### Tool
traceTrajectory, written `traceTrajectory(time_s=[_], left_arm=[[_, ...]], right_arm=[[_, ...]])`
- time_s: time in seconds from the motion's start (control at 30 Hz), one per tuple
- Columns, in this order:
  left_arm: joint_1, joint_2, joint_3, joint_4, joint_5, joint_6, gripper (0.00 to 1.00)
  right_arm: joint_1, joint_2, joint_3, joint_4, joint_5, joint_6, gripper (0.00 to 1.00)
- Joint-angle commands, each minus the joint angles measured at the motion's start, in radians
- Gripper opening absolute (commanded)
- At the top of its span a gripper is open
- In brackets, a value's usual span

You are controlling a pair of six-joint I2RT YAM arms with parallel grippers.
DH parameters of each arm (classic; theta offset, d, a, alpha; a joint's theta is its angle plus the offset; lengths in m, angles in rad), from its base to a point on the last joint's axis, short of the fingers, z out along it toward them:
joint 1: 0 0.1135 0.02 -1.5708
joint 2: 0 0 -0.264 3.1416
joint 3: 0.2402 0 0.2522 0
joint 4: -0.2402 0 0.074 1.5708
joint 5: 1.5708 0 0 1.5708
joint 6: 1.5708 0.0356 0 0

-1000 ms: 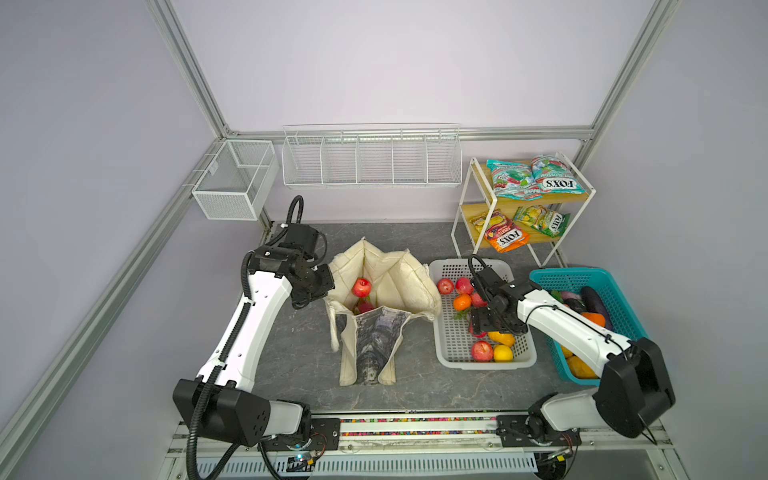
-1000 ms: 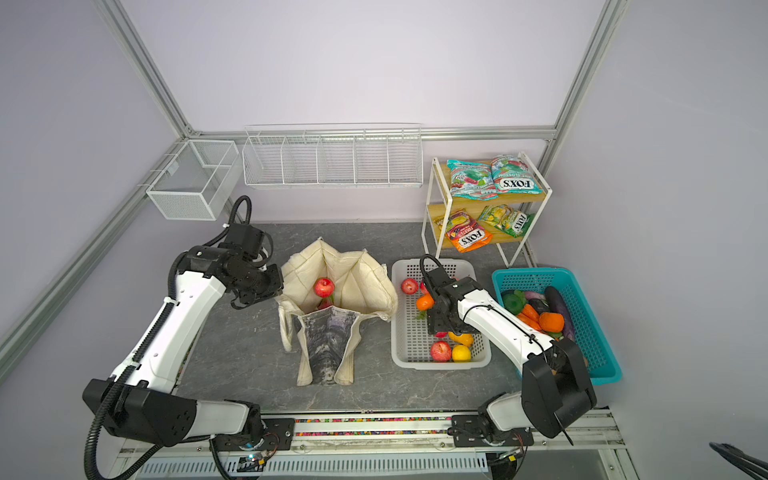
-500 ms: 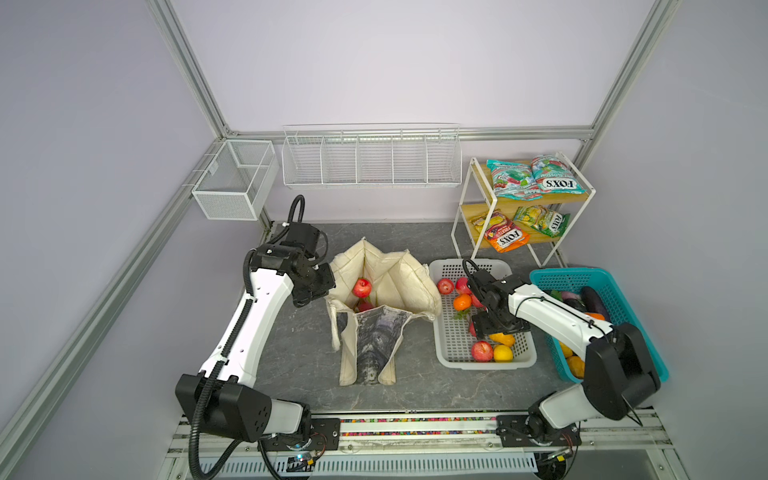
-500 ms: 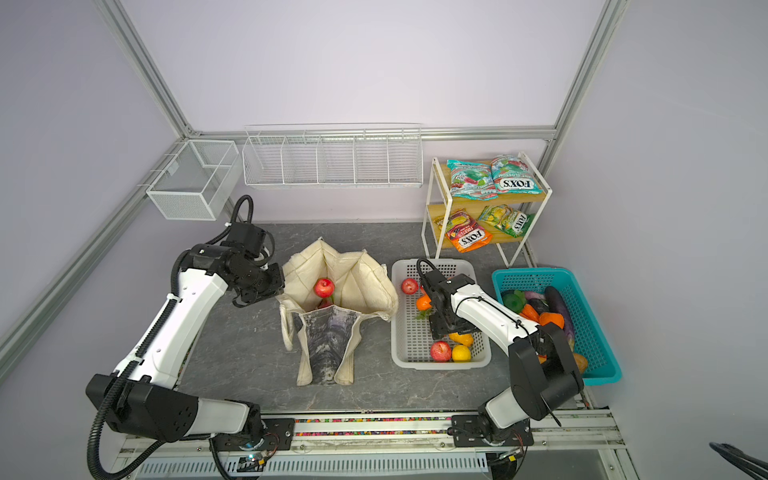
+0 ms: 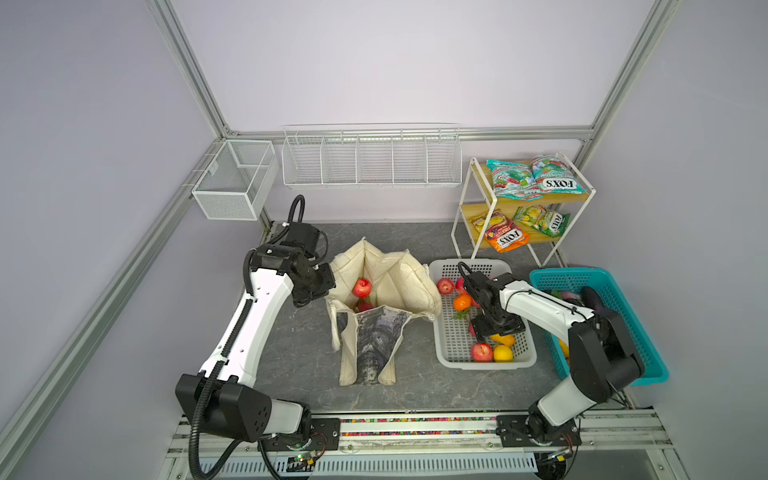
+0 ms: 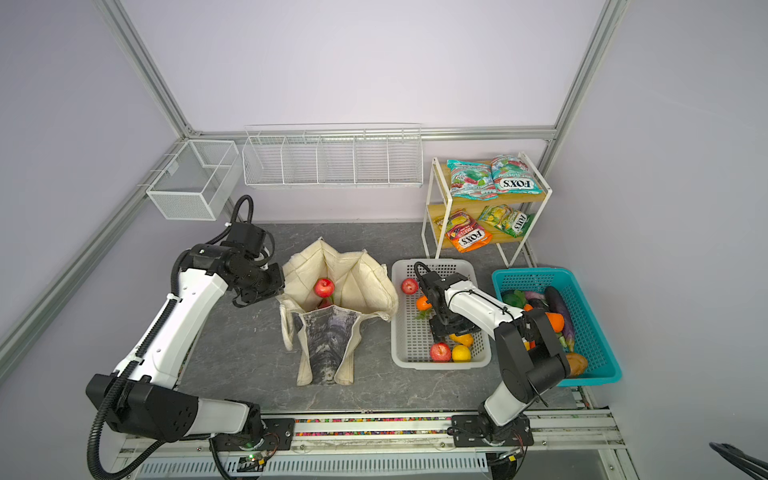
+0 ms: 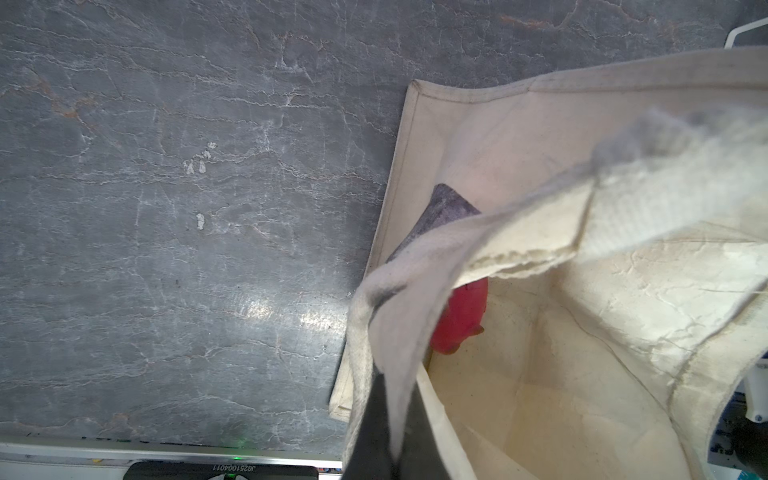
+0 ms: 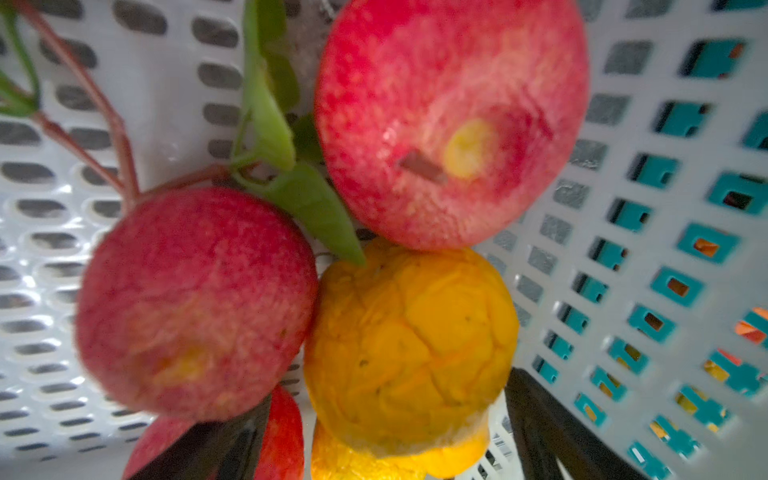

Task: Place the food into the grocery bag and tie it
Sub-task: 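Lower the right gripper and close on the yellow fruit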

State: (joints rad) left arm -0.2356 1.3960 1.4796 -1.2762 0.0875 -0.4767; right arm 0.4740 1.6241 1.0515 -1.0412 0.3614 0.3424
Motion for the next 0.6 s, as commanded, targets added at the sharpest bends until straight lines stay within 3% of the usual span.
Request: traceTrajectory(time_s=[0.0, 0.27, 0.57], left_arm=[[0.004, 0.009, 0.031, -0.009, 0.004, 0.015, 0.00], [0.004, 0.013, 0.036, -0.009, 0.009, 0.015, 0.00], [0.004, 0.015, 0.041, -0.011, 0.008, 0.015, 0.00]], right_arm=[[-0.013, 0.019, 0.018, -0.010, -0.008, -0.013, 0.90], [-0.024, 0.054, 0.027, 0.007, -0.004, -0.014, 0.88], [-0.026, 0.092, 0.083, 0.024, -0.065, 0.008, 0.67]])
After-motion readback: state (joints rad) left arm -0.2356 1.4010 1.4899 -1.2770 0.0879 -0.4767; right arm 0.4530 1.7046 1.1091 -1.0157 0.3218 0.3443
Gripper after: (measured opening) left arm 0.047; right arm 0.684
